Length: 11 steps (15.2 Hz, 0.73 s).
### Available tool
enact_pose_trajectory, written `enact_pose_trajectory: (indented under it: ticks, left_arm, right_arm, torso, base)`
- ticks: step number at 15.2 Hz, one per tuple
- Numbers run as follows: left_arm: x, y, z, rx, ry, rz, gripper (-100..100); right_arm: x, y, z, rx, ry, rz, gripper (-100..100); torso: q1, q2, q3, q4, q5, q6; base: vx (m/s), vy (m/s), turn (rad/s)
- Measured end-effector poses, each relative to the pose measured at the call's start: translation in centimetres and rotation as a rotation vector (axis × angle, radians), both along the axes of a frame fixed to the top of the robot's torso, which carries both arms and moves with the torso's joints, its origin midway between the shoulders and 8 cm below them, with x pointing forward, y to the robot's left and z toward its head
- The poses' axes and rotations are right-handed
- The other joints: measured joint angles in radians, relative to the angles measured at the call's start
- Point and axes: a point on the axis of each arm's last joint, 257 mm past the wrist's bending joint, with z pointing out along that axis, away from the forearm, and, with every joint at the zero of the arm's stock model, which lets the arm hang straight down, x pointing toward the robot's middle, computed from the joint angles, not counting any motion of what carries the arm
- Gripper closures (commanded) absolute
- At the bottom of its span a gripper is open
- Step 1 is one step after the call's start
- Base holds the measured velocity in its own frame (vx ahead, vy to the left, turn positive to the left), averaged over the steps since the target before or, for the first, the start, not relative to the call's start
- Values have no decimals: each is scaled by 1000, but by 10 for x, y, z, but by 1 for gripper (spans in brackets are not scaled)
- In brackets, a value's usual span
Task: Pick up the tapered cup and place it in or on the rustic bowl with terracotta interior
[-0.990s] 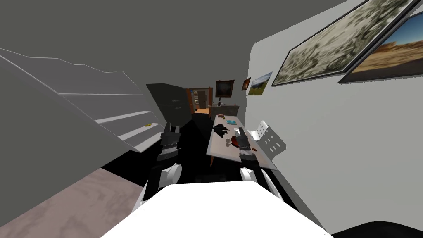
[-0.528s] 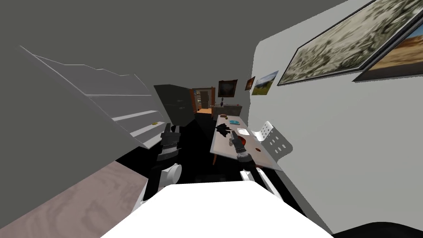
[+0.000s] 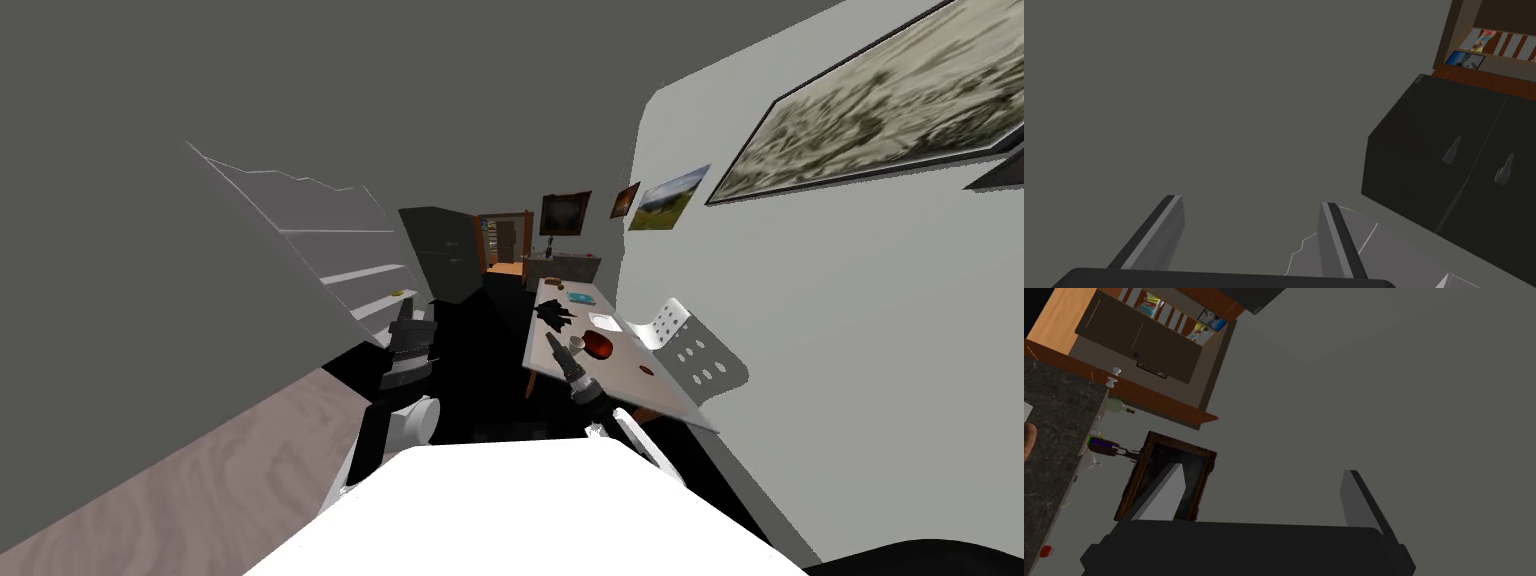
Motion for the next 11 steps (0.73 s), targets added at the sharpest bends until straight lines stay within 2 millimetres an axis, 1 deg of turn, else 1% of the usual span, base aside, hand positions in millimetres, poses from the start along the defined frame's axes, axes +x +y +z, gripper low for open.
enact_pose_trajectory:
  ticks: [3,5,7,8,10,11]
  left_arm:
    - [0,0,0,0,0,0,0]
    - [0,0,0,0,0,0,0]
    - [0,0,0,0,0,0,0]
    - [0,0,0,0,0,0,0]
    - [0,0,0,0,0,0,0]
    - [0,0,0,0,0,0,0]
  right_arm:
    - [-4,9,-31,-87,44,48,-100]
    - [-9,13,-55,-146,74,78,-100]
    - [-13,11,-79,-209,107,107,-100]
    - [-16,10,-91,-240,123,120,-100]
    - [-20,8,-109,-290,149,140,-100]
    - [-21,6,-118,-319,161,151,-100]
  torso:
    - [-1,0,0,0,0,0]
    - [-2,-1,0,0,-1,0]
    - [-3,-1,-1,0,-1,0]
    - [-3,-1,-1,0,-1,0]
    - [-5,-2,-1,0,-1,0]
    - [-5,-2,-1,0,-1,0]
  base:
    - [-17,86,149]
    - [-16,78,194]
    - [-2,70,186]
    - [4,45,65]
    - [1,50,180]
    - [0,25,65]
